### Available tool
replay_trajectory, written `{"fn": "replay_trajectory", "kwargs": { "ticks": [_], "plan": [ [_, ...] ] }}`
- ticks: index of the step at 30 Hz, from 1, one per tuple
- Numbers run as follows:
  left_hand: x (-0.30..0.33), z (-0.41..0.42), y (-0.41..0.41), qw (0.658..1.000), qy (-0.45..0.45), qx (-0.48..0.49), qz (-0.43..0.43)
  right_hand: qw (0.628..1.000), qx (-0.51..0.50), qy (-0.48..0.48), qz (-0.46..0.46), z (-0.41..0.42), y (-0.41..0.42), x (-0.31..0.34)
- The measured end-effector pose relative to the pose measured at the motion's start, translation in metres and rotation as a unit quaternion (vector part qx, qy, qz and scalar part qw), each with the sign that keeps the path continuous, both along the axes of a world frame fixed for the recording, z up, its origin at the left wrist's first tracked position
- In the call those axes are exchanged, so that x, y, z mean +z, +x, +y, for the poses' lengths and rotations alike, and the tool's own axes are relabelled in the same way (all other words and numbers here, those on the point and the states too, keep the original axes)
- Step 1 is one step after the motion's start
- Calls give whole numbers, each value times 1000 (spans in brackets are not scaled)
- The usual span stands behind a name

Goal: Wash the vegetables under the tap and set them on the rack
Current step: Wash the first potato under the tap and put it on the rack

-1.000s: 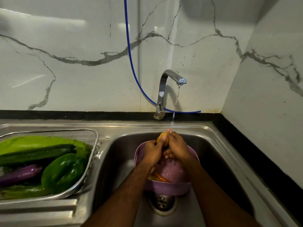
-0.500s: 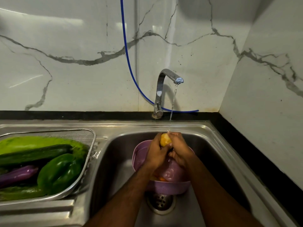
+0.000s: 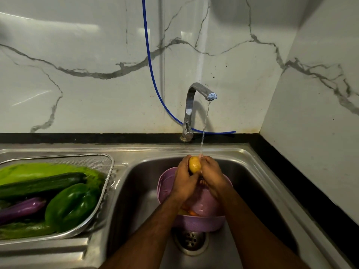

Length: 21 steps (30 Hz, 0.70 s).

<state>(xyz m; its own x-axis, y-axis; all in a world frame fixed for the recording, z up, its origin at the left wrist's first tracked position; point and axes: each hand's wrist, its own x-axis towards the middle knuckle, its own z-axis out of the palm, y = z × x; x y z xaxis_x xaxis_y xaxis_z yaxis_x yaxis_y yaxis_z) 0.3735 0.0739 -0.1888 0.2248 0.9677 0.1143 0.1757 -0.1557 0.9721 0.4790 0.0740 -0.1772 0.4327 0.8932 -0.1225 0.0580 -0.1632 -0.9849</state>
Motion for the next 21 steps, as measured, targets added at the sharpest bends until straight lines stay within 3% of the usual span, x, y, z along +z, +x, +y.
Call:
{"fn": "replay_trajectory", "kwargs": {
  "ticks": [3,5,13,16,21],
  "plan": [
    [0,3,-3,1000,-9,15,-14,993,28,-18,112,-3,-1,4],
    [2,3,-4,1000,-11,15,-15,989,39,-35,137,-4,-3,5],
    [2,1,-7,1000,3,-2,3,997,60,-41,-23,0,-2,1],
    [3,2,-11,1000,-16,-5,-4,997,62,-3,-43,-2,7,-2],
    [1,5,-11,997,-60,11,-41,984,44,58,-161,-5,5,-1]
  ]
}}
